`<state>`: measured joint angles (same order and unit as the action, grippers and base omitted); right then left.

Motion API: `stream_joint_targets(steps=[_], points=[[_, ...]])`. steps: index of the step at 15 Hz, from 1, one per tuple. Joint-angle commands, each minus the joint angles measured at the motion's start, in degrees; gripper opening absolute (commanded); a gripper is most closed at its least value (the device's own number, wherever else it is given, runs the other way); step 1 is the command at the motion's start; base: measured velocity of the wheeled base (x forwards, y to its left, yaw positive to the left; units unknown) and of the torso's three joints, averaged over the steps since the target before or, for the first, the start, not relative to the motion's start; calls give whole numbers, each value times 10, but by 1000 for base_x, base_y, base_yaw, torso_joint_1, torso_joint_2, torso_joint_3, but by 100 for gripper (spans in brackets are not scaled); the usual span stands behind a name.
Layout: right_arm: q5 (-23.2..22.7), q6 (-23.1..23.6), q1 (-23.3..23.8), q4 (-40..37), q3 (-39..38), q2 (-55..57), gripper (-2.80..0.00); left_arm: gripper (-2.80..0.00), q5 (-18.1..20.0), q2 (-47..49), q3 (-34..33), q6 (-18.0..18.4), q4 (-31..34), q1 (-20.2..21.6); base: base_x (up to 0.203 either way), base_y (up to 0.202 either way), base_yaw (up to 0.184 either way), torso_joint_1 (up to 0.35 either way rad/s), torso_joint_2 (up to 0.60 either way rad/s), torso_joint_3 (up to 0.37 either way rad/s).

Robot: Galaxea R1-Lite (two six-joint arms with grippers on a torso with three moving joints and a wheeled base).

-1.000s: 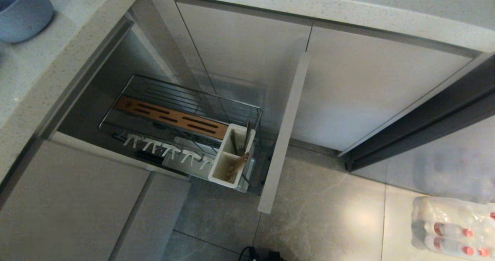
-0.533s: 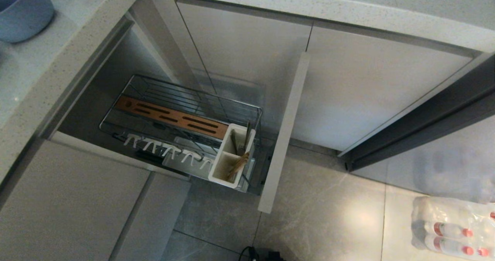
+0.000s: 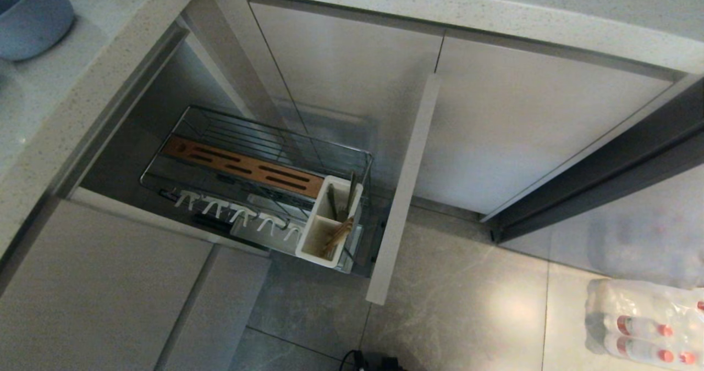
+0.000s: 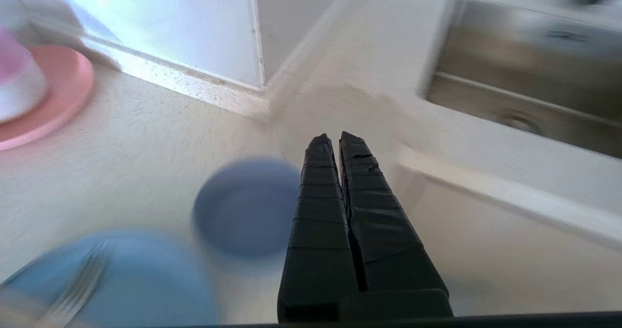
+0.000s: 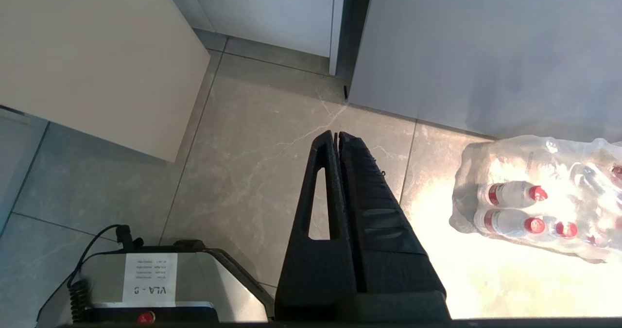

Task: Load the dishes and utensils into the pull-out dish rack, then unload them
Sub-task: Pick up the bowl and place it in the cupboard

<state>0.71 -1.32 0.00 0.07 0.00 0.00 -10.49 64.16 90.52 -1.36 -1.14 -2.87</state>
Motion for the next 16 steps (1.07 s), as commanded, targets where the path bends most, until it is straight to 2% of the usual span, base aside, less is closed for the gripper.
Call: stream_joint_targets(steps=[1,3,5,6,9,11,16], points=[[0,0,0,0,0,1,-280,-280,-3,134,42,-11,-19,24,0,0,0,0,0,0],[0,0,0,0,0,1,-280,-280,-7,213,91,-43,-24,49,0,0,0,0,0,0],[0,0,0,0,0,0,-280,-280,-2,260,134,-108,21,80,0,0,0,0,0,0],[0,0,0,0,0,1,-280,-280,14,264,152,-117,41,83,0,0,0,0,0,0],[0,0,0,0,0,1,-280,-280,17,255,159,-123,90,77,0,0,0,0,0,0],[0,0,0,0,0,1,-280,-280,17,244,158,-138,92,75,0,0,0,0,0,0],[0,0,0,0,0,1,-280,-280,15,218,150,-140,91,76,0,0,0,0,0,0]])
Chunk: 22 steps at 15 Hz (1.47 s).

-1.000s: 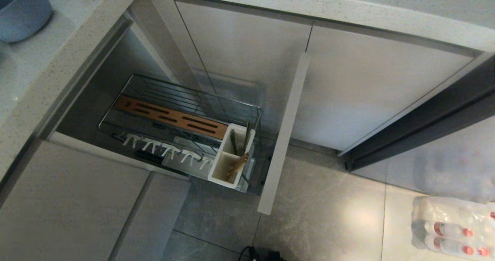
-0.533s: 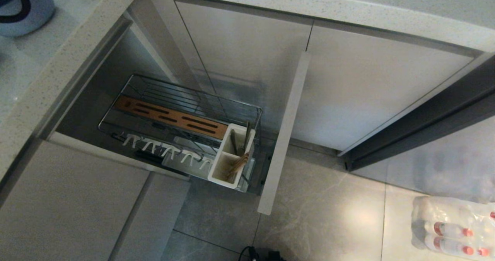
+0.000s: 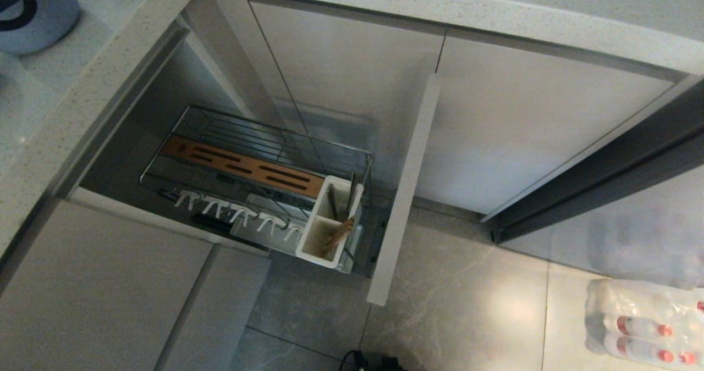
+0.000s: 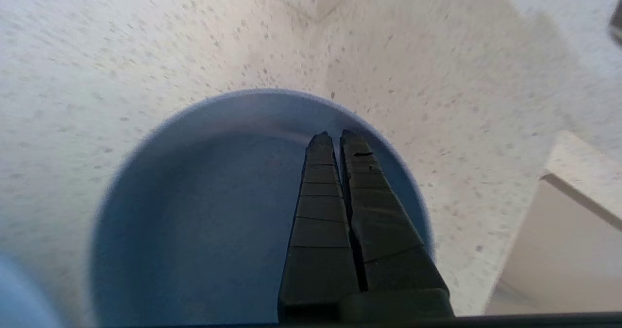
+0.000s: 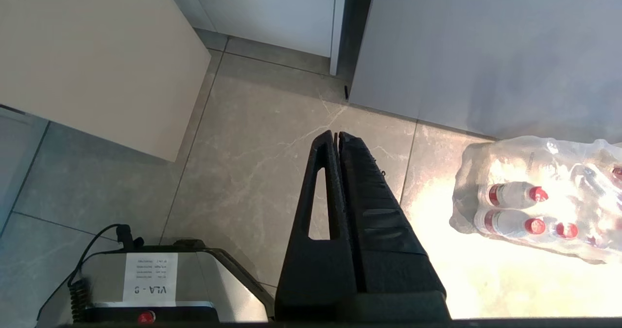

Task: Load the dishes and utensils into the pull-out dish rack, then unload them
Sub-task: Pick up the bowl and place it in the cupboard

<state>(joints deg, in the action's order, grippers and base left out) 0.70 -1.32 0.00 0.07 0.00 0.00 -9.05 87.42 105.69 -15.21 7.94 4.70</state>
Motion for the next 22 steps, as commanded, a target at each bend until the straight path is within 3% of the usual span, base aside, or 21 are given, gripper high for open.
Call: stream_joint_targets(steps=[1,4,5,6,11,17,22], points=[[0,0,0,0,0,0,-280,-280,-6,-28,-6,-1,-1,1,0,0,0,0,0,0],[0,0,0,0,0,0,-280,-280,-41,-59,-22,-1,-2,0,0,0,0,0,0,0],[0,0,0,0,0,1,-280,-60,-40,-61,-25,-2,-1,-1,0,0,0,0,0,0],[0,0,0,0,0,0,-280,0,-40,-61,-24,-2,1,-3,0,0,0,0,0,0],[0,0,0,0,0,1,-280,0,-36,-55,-22,-2,10,-12,0,0,0,0,0,0],[0,0,0,0,0,1,-280,0,-4,-34,24,-15,114,-28,0,0,0,0,0,0],[0,0,0,0,0,1,-280,0,35,-33,8,-14,93,-20,0,0,0,0,0,0]])
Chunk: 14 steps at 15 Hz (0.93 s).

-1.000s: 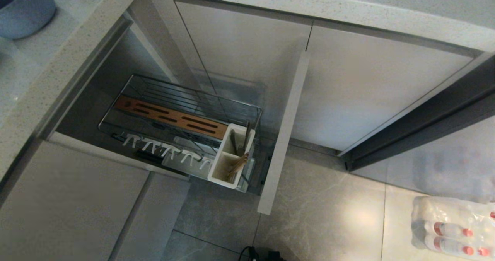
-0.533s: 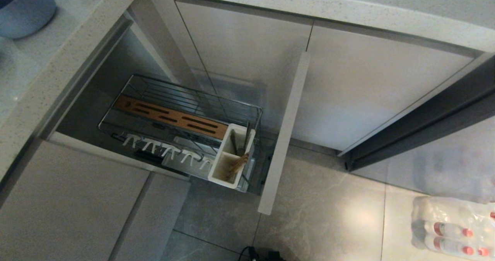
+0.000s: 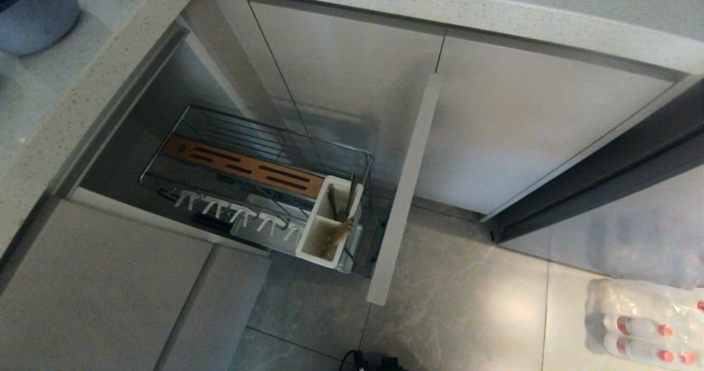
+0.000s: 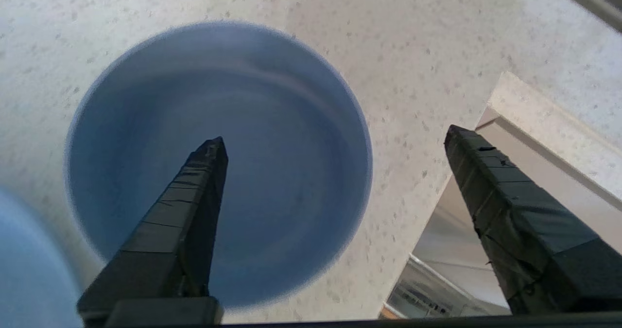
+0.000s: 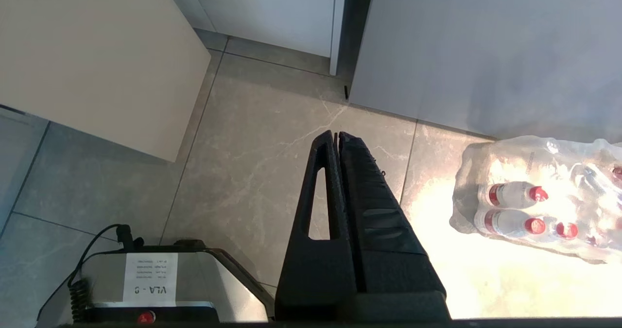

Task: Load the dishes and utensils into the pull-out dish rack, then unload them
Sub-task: Pick up the bowl and place it in the cupboard

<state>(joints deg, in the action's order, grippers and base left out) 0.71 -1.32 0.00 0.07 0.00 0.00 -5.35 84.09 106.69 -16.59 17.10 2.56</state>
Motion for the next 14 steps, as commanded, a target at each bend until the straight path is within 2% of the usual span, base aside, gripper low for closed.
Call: stream_joint_targets(steps=[1,7,14], points=[[0,0,0,0,0,1,-280,0,8,1,-6,-1,-4,3,0,0,0,0,0,0],[0,0,0,0,0,1,-280,0,12,20,-16,3,-42,11,0,0,0,0,0,0],[0,0,0,0,0,1,-280,0,12,24,-17,9,-44,11,0,0,0,0,0,0]])
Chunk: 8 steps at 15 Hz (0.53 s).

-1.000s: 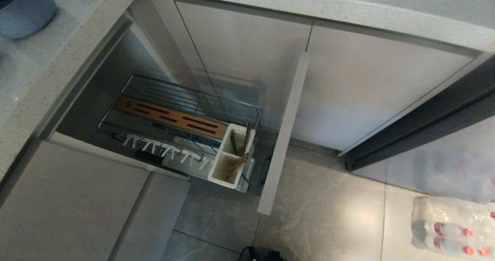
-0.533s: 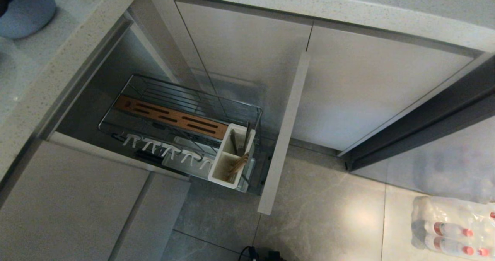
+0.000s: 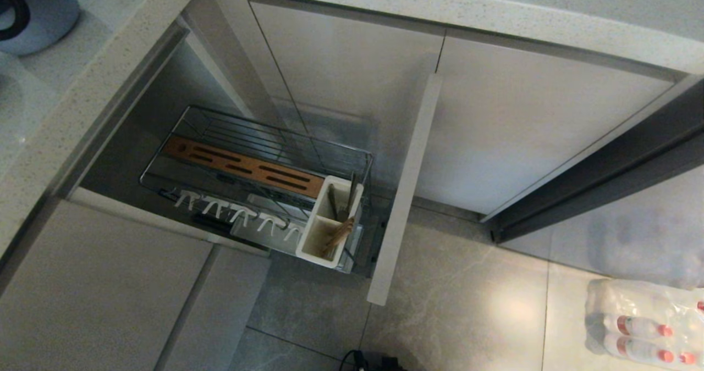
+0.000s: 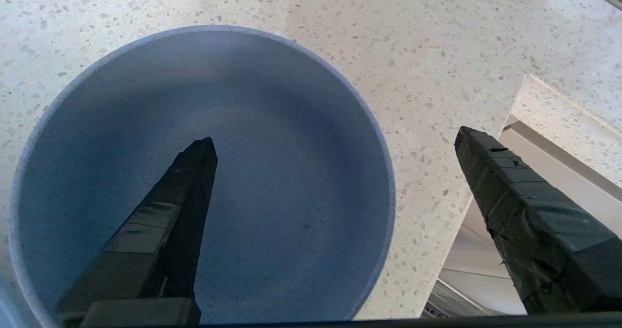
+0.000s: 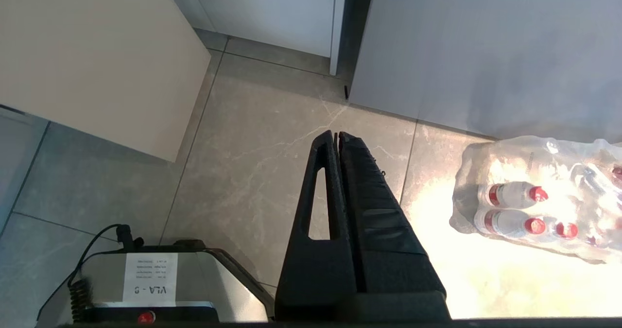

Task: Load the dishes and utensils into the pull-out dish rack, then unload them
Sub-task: Pick up the bowl and place it in the cupboard

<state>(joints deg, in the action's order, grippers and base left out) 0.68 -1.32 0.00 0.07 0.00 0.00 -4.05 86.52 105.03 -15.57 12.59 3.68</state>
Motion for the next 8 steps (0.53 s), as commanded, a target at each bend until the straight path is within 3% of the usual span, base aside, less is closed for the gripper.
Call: stream_joint_targets(steps=[1,8], points=[[0,0,0,0,0,1,-280,-280,0,0,-1,0,1,0,0,0,0,0,0,0],[0,0,0,0,0,1,-280,-280,-1,-6,-12,3,-5,-2,0,0,0,0,0,0]])
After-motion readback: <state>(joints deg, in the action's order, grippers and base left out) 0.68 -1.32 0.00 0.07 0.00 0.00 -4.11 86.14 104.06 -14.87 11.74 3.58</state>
